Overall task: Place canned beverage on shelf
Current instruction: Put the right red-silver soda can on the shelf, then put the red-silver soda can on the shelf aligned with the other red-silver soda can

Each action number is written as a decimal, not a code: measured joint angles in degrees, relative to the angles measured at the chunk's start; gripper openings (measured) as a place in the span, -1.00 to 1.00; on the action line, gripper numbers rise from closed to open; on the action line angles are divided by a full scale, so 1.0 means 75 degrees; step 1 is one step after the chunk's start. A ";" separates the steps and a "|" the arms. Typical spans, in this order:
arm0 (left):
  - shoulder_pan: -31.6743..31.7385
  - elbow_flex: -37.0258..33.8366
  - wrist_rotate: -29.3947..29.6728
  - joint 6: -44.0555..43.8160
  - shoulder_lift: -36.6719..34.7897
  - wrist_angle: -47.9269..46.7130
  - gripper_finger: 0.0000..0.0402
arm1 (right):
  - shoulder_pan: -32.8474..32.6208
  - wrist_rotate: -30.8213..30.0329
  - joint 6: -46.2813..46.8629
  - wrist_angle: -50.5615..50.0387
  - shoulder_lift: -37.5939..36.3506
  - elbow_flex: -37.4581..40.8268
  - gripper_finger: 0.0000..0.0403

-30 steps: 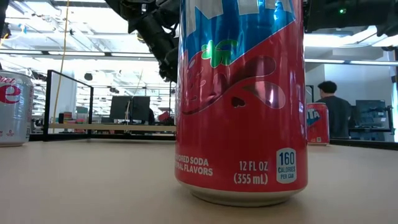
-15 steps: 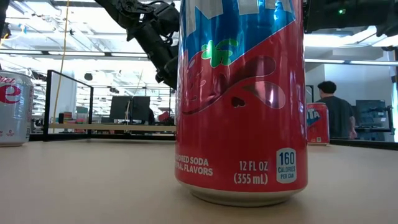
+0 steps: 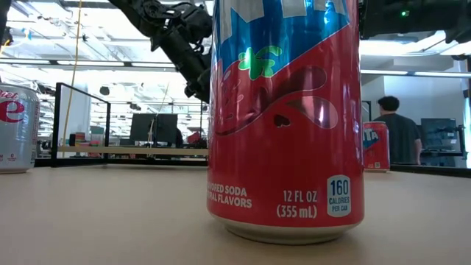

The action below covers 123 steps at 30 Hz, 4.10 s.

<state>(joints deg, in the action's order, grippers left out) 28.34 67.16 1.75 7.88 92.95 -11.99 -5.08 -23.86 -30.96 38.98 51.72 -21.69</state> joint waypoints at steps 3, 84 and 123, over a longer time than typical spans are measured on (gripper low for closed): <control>0.0108 0.0000 0.0002 0.0000 0.0000 -0.0003 -1.00 | 0.0000 0.0000 -0.0003 0.0000 0.0000 0.0000 -0.86; -0.4757 -0.1379 0.0010 -0.6369 -0.3835 -0.9402 0.51 | -0.0003 0.0006 0.0073 0.0003 0.0003 0.0000 -0.86; -0.4072 -0.0492 0.0038 -0.5216 -0.3458 -0.8346 0.24 | -0.0003 0.0006 0.0070 0.0029 0.0003 0.0000 -0.86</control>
<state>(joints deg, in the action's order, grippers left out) -2.20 63.46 2.03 -31.24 67.01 -74.59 -5.10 -23.81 -30.44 39.20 51.75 -21.69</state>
